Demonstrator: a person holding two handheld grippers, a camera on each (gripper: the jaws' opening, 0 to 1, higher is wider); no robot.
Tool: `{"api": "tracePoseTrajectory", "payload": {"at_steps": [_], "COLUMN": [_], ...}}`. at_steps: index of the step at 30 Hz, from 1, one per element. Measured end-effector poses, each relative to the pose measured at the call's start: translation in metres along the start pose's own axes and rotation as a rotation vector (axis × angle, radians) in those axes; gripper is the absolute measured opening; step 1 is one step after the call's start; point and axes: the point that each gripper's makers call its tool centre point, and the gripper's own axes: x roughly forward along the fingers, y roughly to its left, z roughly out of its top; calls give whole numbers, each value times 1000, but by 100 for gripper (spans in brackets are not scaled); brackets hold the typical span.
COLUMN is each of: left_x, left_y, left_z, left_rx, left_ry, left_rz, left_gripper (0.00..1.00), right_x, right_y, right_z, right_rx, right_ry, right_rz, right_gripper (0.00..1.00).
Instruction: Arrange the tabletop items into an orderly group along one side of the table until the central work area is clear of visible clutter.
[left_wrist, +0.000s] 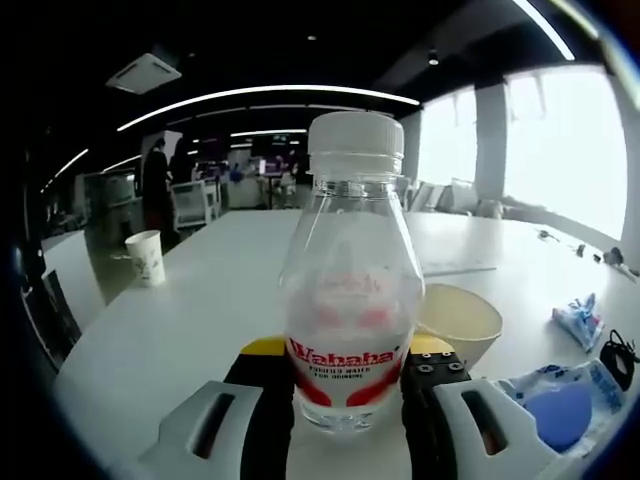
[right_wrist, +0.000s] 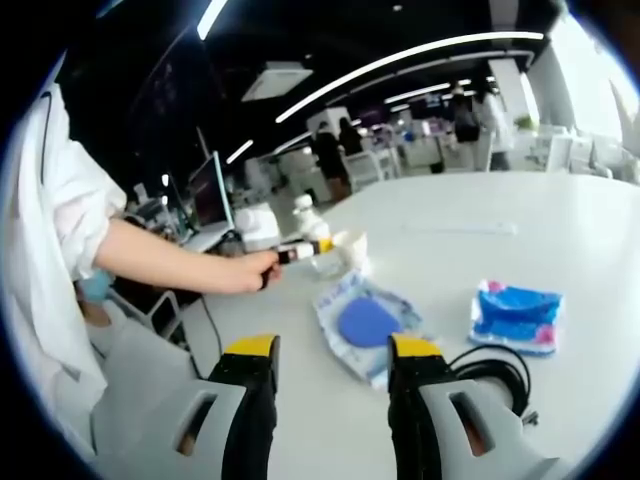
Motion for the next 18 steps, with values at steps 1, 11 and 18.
{"api": "tracePoseTrajectory", "payload": {"at_steps": [1,11,18], "left_x": [0,2,0], "left_y": [0,3,10], "left_z": [0,-1,-3], "left_rx": [2,3,-14], "left_ry": [1,2,18], "left_rz": [3,23,57], "left_gripper": [37,38,53], "right_x": [0,3,6], "right_y": [0,1,4], "right_z": [0,0,1], "right_rx": [1,-2,-3], "right_ry": [0,4,7], "right_rz": [0,3,13], "right_gripper": [40,40,40]}}
